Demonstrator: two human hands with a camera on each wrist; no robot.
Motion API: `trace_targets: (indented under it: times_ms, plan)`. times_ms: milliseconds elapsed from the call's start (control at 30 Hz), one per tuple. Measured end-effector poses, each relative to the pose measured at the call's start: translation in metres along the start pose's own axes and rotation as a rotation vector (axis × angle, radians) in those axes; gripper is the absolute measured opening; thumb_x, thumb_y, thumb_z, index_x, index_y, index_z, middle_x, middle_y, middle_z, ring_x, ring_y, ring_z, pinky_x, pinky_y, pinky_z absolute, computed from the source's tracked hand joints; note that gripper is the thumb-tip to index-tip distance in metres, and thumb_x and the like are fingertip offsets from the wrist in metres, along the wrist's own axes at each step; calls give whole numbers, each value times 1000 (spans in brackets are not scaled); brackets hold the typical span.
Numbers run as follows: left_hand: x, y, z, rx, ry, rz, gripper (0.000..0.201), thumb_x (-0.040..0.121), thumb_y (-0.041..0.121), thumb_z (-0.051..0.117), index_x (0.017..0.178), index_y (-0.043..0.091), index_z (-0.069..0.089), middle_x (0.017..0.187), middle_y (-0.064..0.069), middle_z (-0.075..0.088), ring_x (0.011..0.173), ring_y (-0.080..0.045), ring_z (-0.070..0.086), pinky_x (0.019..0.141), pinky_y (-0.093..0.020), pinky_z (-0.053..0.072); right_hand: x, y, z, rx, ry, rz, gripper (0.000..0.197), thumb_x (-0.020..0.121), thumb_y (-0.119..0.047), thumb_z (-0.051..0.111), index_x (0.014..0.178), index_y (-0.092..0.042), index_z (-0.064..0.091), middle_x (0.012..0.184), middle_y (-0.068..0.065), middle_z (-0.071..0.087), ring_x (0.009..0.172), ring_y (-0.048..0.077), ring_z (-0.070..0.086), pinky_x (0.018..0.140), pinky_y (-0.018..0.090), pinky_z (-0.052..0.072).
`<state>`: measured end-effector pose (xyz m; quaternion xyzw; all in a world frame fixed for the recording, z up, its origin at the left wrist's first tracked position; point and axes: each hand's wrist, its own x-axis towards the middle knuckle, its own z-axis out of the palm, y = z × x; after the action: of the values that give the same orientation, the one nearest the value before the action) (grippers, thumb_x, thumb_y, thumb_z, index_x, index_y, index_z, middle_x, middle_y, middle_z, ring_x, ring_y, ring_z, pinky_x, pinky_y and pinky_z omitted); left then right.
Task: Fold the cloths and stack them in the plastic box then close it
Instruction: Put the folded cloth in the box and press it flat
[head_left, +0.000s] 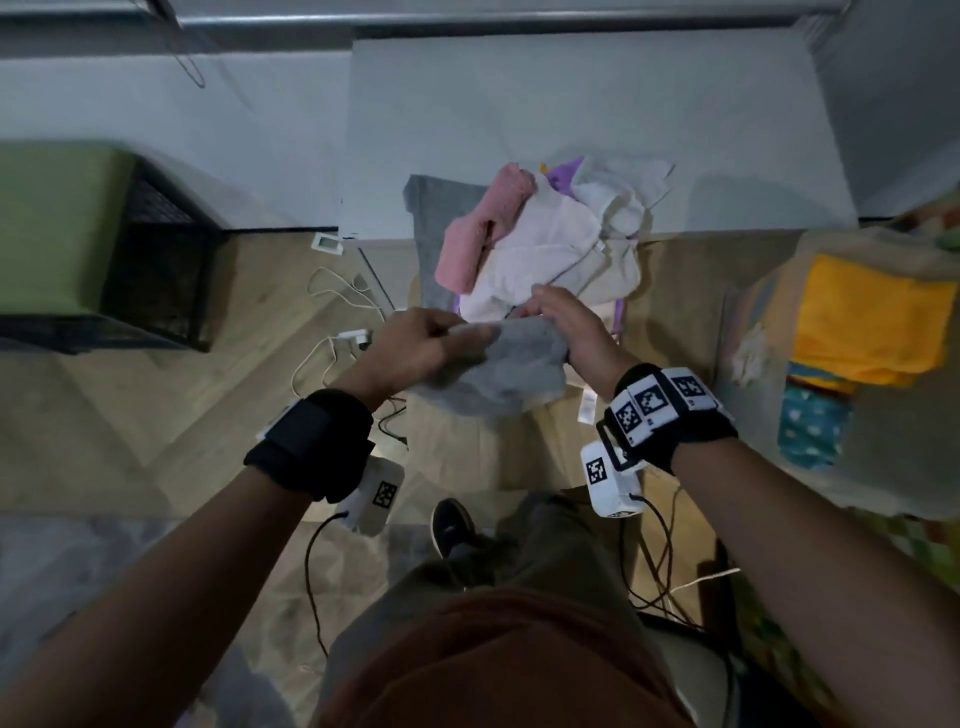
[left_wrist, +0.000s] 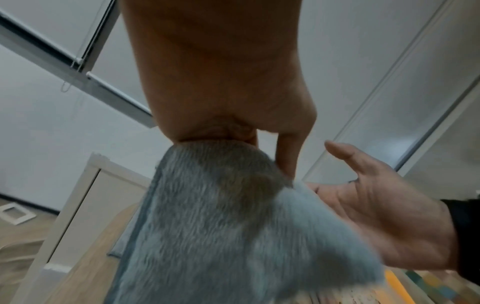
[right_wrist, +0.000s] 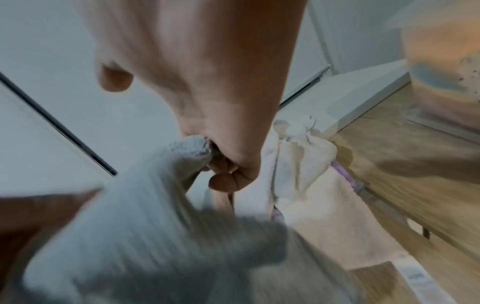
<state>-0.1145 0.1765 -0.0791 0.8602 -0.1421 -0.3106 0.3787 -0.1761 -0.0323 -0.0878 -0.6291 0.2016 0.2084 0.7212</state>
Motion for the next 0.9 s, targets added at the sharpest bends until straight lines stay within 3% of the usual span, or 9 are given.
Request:
trace_targets:
  times_ms: [67, 133, 233, 367, 433, 533, 667, 767, 900]
  plan:
    - [-10, 5, -4, 149, -6, 37, 47, 74, 65, 66, 74, 18, 67, 58, 3, 57, 55, -7, 50, 61, -30, 46, -7, -8, 5, -145, 37, -70, 29, 86, -42, 63, 97, -14, 64, 90, 0, 64, 81, 10, 60, 73, 23, 48]
    - [-20, 16, -10, 186, -8, 61, 52, 70, 66, 61, 78, 15, 68, 63, -7, 59, 56, -7, 49, 61, -32, 49, -15, -15, 8, -381, 42, -170, 30, 80, -18, 76, 107, -15, 64, 97, -2, 67, 88, 8, 62, 78, 23, 51]
    - [-34, 38, -20, 70, -25, 129, 57, 65, 61, 48, 90, 15, 70, 84, -8, 71, 73, -10, 60, 74, -36, 52, -27, -32, 13, -358, 22, -270, 46, 71, 6, 75, 112, -12, 63, 99, 2, 67, 90, 11, 64, 79, 31, 55]
    - [-43, 59, -33, -242, -130, 83, 48, 64, 25, 66, 111, 14, 64, 108, -12, 70, 101, -30, 66, 86, -49, 53, -37, -61, 18, -215, 0, -369, 53, 70, 17, 69, 114, -11, 58, 104, 8, 61, 93, 15, 62, 78, 31, 54]
    - [-46, 71, -37, -365, -149, 90, 34, 71, 16, 72, 104, 17, 61, 101, -5, 71, 95, -21, 69, 77, -39, 53, -40, -73, 18, -218, -23, -421, 54, 68, 18, 67, 111, -15, 59, 101, 3, 61, 94, 13, 60, 79, 31, 53]
    - [-50, 92, -38, -474, -169, 158, 24, 86, 13, 70, 107, 21, 61, 101, 4, 72, 97, -13, 69, 80, -25, 54, -46, -85, 17, -221, -20, -482, 53, 65, 9, 69, 108, -20, 58, 107, 3, 59, 100, 14, 59, 85, 31, 52]
    - [-45, 108, -37, -391, -136, 172, 27, 89, 34, 69, 110, 17, 69, 105, 0, 74, 98, -15, 70, 82, -26, 55, -48, -91, 6, -207, 21, -436, 58, 61, 0, 67, 113, -24, 55, 112, 8, 62, 108, 25, 61, 85, 38, 55]
    - [-38, 111, -31, -405, -62, 158, 22, 89, 26, 70, 104, 10, 71, 100, -5, 75, 93, -17, 71, 83, -28, 55, -48, -91, -5, -242, -38, -274, 50, 67, -1, 65, 111, -25, 56, 103, 14, 64, 95, 23, 62, 75, 33, 53]
    - [-26, 109, -25, -291, 9, 299, 18, 85, 6, 71, 102, 1, 64, 89, -16, 66, 83, -15, 60, 73, -31, 49, -45, -82, -11, -306, -169, -137, 42, 74, -5, 71, 116, -7, 67, 107, 12, 73, 103, 23, 67, 97, 39, 51]
